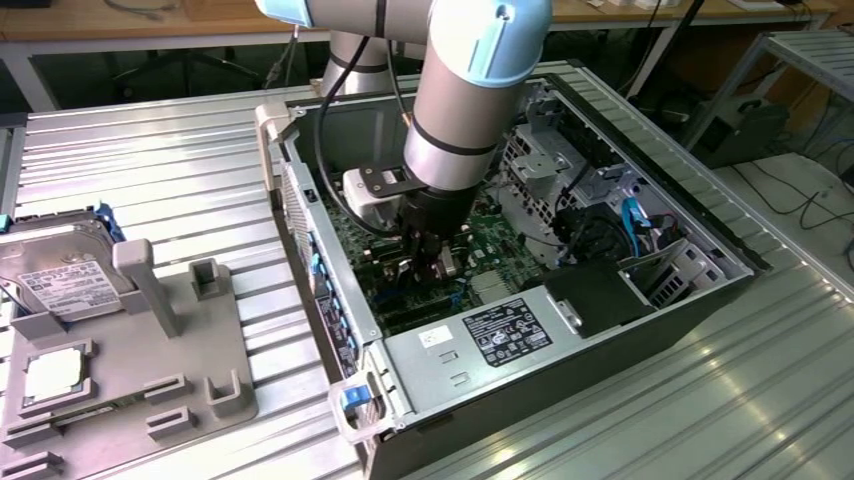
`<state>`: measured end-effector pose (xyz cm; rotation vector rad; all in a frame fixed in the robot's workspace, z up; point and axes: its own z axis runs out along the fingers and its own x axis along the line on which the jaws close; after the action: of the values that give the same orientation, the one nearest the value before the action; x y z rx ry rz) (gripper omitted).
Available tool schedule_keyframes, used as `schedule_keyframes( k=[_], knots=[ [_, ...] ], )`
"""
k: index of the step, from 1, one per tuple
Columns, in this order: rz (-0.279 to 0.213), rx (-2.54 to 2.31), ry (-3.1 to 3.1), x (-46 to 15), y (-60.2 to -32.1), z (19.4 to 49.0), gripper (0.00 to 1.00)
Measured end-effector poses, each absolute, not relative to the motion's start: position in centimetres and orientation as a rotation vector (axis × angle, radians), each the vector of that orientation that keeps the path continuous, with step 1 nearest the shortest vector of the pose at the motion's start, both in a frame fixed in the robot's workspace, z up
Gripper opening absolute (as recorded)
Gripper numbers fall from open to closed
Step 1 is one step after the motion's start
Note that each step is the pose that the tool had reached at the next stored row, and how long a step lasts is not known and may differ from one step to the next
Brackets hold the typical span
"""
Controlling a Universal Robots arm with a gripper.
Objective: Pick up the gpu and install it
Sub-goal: 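Insert the gpu into the slot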
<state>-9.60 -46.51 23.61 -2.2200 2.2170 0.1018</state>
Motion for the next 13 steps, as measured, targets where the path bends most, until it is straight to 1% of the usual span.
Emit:
schedule_keyframes(
  k=[9, 11, 12, 13],
  knots=[
    [0.102, -2.22, 2.217, -9.6, -46.51, 23.63, 0.28],
    [0.102, -2.219, 2.216, -9.6, -46.5, 23.59, 0.29],
    [0.102, -2.219, 2.216, -9.6, -46.51, 23.6, 0.35],
    [0.102, -2.22, 2.217, -9.6, -46.51, 23.62, 0.35]
  ],
)
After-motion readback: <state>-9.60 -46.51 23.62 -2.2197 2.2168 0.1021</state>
